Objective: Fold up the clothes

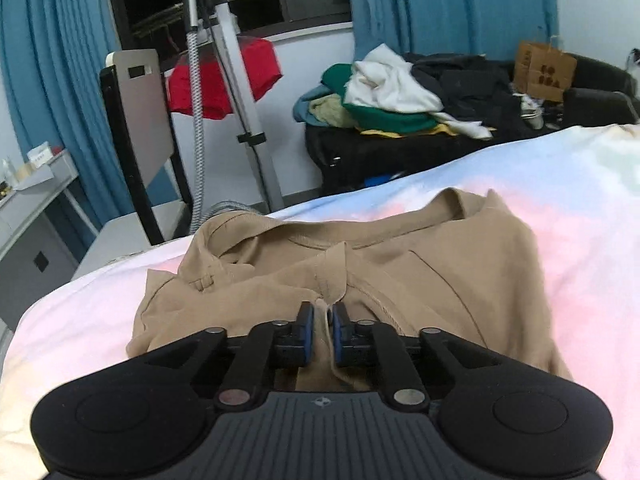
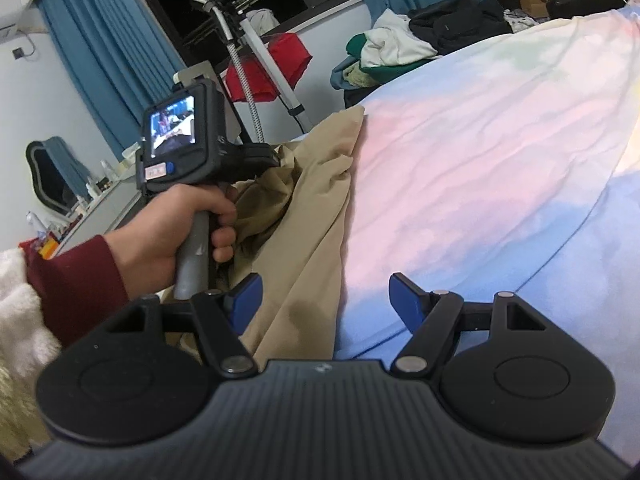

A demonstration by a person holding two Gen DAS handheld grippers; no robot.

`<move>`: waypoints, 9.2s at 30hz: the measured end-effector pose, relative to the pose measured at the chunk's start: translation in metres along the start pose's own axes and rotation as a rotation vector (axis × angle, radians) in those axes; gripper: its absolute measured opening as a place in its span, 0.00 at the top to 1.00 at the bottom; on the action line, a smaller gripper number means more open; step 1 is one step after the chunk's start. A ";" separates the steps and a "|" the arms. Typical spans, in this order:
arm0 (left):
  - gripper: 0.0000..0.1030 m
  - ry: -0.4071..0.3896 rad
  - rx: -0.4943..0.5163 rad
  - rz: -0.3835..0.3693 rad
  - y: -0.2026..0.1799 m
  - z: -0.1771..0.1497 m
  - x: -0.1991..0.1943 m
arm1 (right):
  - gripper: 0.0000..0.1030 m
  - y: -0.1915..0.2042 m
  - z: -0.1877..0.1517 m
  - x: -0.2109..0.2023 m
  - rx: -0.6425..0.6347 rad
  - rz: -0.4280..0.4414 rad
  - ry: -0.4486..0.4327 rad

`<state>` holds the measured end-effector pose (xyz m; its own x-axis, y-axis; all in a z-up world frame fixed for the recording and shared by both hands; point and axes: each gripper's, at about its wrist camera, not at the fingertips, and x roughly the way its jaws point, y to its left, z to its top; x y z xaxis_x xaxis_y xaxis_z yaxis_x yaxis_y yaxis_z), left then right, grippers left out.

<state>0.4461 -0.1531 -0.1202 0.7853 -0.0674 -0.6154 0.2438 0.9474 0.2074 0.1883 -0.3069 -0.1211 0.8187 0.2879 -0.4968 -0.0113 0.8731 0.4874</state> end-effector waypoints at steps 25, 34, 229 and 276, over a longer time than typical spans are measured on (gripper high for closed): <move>0.38 0.334 -0.387 -0.267 0.172 -0.245 -0.316 | 0.30 0.049 -0.035 -0.079 -0.140 0.022 -0.038; 0.42 0.362 -0.204 -0.248 0.145 -0.262 -0.319 | 0.29 0.042 -0.080 -0.128 -0.060 -0.021 0.031; 0.90 0.142 -1.064 -0.479 0.114 -0.240 -0.322 | 0.80 0.008 -0.077 -0.082 0.501 0.159 0.098; 0.85 0.305 -1.202 -0.474 0.135 -0.163 -0.254 | 0.75 0.014 -0.023 -0.034 0.922 0.015 0.163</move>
<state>0.1864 0.0427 -0.0597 0.5676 -0.5434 -0.6185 -0.3187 0.5476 -0.7737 0.1467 -0.2952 -0.1140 0.7307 0.4090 -0.5466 0.4960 0.2320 0.8367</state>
